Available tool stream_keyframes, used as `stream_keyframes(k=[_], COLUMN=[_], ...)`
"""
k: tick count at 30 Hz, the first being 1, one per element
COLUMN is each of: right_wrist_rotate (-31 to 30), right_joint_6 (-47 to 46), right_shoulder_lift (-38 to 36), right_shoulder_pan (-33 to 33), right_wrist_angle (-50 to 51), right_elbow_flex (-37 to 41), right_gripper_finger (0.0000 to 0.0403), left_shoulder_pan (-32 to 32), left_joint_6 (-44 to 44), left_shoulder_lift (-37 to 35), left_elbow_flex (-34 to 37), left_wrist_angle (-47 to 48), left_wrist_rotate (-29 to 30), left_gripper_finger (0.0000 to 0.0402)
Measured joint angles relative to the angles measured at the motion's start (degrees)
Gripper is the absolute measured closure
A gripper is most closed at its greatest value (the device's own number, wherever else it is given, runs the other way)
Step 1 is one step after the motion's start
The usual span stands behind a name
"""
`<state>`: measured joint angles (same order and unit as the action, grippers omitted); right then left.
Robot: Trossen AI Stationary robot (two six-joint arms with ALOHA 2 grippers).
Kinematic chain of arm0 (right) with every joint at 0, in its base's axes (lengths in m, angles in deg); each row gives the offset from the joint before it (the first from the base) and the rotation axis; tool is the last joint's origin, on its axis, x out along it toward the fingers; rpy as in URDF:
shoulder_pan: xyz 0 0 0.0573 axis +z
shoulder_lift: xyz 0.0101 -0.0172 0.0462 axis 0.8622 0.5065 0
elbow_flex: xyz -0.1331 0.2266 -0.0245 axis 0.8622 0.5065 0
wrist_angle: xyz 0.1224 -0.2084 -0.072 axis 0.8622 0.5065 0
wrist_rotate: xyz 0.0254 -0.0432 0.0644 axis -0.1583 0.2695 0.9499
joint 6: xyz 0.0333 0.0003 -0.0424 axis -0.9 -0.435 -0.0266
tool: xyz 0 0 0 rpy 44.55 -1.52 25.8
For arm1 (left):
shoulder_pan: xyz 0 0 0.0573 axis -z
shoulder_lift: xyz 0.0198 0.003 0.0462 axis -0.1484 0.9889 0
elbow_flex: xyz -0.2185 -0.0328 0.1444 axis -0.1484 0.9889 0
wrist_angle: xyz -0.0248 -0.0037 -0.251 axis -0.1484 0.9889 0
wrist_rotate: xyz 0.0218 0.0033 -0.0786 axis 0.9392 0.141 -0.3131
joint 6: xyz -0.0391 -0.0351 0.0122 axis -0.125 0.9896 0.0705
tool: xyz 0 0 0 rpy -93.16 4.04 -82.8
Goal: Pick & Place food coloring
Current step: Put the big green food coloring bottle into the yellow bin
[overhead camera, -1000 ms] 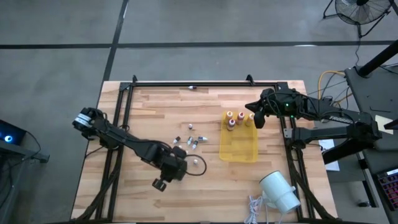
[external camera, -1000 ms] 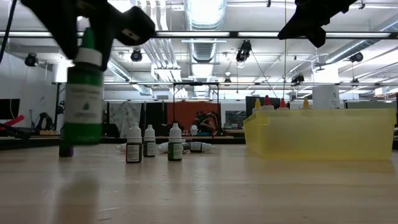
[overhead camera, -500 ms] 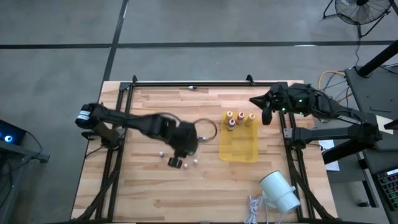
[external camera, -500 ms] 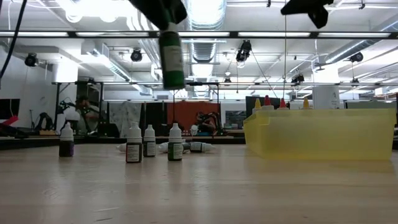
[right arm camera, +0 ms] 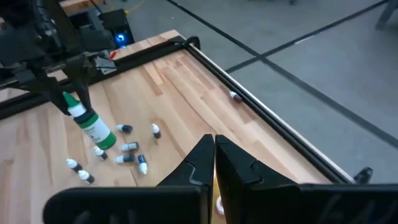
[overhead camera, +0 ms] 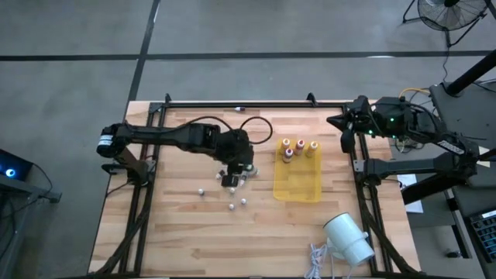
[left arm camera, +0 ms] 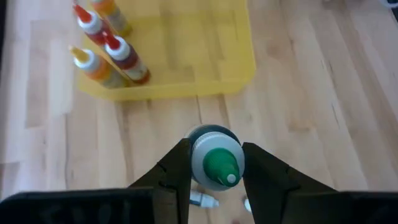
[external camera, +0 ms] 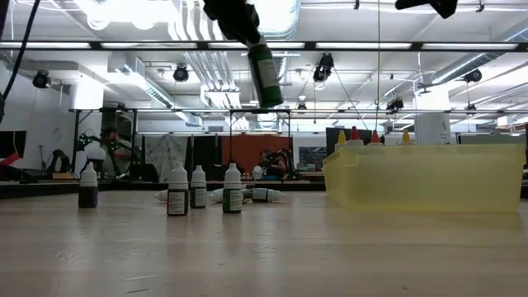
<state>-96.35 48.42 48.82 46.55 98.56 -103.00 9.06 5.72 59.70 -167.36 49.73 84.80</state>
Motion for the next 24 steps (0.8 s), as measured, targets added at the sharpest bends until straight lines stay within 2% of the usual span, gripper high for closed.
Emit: stream_keyframes(k=[24], right_wrist_rotate=[-0.91], right_joint_6=[0.79], right_shoulder_lift=[0.19], right_shoulder_pan=[0.0], right_wrist_angle=[0.42], right_elbow_flex=[1.46], right_gripper_finger=[0.0394], left_shoulder_pan=[-4.11], left_joint_6=[-2.61], left_shoulder_lift=[15.79], left_elbow_flex=[-19.55], left_wrist_angle=[1.29], left_wrist_rotate=[0.43], left_gripper_finger=[0.0309])
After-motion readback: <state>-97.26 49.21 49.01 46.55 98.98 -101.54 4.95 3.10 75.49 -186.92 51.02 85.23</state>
